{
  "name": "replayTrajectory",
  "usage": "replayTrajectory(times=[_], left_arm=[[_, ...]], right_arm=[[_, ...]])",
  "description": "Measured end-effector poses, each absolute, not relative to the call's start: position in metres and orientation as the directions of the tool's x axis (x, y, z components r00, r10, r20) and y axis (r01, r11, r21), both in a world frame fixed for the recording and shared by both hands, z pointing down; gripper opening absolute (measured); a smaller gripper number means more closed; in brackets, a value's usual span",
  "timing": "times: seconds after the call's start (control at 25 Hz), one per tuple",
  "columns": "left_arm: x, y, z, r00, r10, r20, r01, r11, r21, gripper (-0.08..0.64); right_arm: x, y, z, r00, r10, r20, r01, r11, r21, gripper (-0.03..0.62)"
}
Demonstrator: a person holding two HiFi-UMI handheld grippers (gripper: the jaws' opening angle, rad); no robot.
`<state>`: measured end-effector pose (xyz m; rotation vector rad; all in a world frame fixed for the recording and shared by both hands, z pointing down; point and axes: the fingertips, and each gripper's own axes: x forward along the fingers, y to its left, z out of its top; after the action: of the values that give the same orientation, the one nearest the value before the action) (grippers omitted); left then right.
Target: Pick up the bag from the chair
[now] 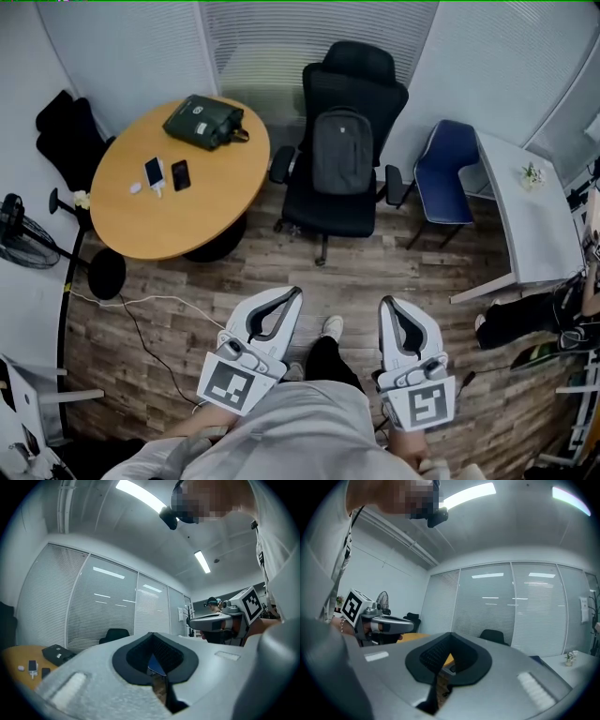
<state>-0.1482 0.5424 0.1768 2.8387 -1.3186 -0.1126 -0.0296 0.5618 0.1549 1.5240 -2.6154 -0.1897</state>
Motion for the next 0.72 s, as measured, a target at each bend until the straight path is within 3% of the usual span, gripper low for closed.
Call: replayTrajectory(times=[0.72], left_arm=[[-0.079, 0.415, 0.175, 0.624, -0.78, -0.045, -0.78, -0.626, 0.028, 0.005]], right_arm=[[0.043, 0.434, 0.165, -0.496, -0.866, 0.057, -0.854, 0.499, 0.145, 0.003]])
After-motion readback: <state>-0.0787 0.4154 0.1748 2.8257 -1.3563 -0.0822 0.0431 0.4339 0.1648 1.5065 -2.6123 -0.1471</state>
